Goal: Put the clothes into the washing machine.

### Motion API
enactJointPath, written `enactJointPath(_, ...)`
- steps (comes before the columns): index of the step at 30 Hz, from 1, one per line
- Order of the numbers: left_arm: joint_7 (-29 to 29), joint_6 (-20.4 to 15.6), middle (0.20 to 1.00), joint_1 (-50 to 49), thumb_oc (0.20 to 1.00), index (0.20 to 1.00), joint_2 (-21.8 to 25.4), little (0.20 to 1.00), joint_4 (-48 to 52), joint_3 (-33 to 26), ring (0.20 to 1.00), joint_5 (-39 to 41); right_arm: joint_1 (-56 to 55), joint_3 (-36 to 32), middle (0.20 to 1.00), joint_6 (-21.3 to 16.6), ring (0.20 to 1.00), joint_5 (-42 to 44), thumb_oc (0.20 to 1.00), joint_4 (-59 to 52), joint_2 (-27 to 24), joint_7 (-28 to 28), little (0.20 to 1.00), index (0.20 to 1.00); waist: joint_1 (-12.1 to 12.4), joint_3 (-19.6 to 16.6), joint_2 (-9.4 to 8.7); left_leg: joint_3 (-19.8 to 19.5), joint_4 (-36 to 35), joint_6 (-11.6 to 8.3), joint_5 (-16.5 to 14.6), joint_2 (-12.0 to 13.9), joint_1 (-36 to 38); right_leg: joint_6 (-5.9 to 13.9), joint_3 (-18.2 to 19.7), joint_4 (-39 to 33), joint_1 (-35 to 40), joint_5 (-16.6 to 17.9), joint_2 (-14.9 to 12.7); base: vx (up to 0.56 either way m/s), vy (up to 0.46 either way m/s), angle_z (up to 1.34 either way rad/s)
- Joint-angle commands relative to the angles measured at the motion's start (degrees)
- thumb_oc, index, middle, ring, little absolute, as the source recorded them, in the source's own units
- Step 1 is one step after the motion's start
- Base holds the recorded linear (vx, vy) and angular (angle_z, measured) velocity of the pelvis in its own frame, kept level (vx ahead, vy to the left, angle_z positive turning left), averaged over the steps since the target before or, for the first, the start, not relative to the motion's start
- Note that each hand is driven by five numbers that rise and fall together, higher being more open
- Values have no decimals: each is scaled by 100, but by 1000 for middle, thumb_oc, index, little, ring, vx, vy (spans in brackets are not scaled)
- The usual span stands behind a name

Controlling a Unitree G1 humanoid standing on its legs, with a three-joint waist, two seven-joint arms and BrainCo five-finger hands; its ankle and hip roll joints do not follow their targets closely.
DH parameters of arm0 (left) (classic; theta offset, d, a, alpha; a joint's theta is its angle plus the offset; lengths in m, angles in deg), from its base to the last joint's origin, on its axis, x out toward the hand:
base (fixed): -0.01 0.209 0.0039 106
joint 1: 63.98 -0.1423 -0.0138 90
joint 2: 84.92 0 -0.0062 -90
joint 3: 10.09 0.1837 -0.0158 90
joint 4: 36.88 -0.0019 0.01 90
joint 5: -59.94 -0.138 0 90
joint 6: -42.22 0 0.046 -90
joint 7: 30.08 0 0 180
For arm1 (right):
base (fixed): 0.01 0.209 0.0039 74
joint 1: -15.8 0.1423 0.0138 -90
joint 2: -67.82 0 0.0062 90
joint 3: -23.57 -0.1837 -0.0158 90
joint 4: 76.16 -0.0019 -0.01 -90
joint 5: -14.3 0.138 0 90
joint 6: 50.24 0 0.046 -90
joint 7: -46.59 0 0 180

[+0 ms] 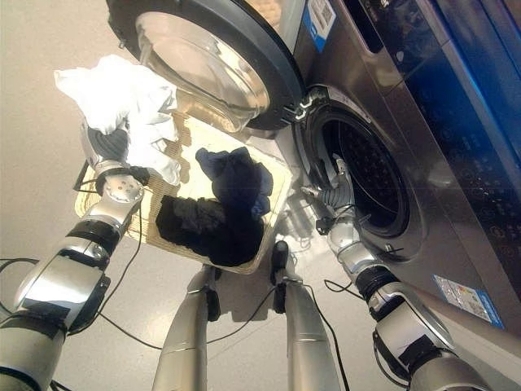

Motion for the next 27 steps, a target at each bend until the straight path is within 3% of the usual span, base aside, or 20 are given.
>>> enactJointPath(1,-620,-638,200,-118,200,200,-199,200,338,-329,200,-626,-224,-368,1000,-362,1000,-99,1000,-386,-13,71,1000,1000,134,-125,149,81,100,-161,-615,-333,471,687,-265,54,315,-90,-149,-14,-34,11)
enactJointPath(7,-960,-926,200,-564,200,200,-314,200,875,-328,200,-1448,-397,-383,1000,-336,1000,16,1000,-722,40,-242,1000,1000,235,-125,181,13,86,-113,-726,-413,759,712,-301,34,593,-131,-222,-3,-35,7)
enactJointPath(9,-1126,-993,200,-818,200,200,-354,200,1280,-242,200,-2116,-518,-395,1000,-259,1000,691,1000,-1099,44,-1163,1000,1000,297,-125,205,-28,46,-95,-776,-461,937,724,-342,-19,758,-127,-271,6,-52,5)
enactJointPath(10,-1128,-989,200,-867,200,200,-349,200,1371,-224,200,-2210,-555,-407,1000,-246,1000,840,1000,-1194,51,-1317,1000,1000,308,-125,209,-37,35,-90,-781,-471,976,725,-350,-28,790,-125,-279,9,-44,13)
enactJointPath(13,-1132,-1114,200,-1123,200,200,-319,200,1710,-69,200,-2838,-710,-483,1000,-65,1000,2246,1000,-1676,111,-2785,1000,1000,383,-125,211,-110,13,-78,-813,-541,1143,723,-425,-69,970,-131,-337,11,-41,9)
enactJointPath(18,-1084,-1322,200,-1240,200,200,-316,200,1873,100,200,-3344,-731,-548,1000,317,1000,3380,1000,-1979,224,-4124,1000,1000,458,-125,207,-194,21,-64,-835,-613,1317,717,-490,-134,1207,-141,-398,24,-39,10)
enactJointPath(23,-924,-1512,200,-1156,200,200,-317,200,1873,269,200,-3468,-511,-499,1000,581,1000,3652,1000,-2009,286,-4364,1000,1000,518,-125,227,-241,24,-44,-827,-649,1374,715,-522,-165,1290,-115,-441,17,-18,6)
enactJointPath(27,-620,-1732,200,-931,200,200,-325,200,1976,619,200,-3579,95,-443,1000,772,1000,3387,1000,-1774,390,-4036,1000,1000,606,-125,302,-264,-18,-10,-812,-690,1484,739,-564,-197,1379,-59,-495,26,-7,11)
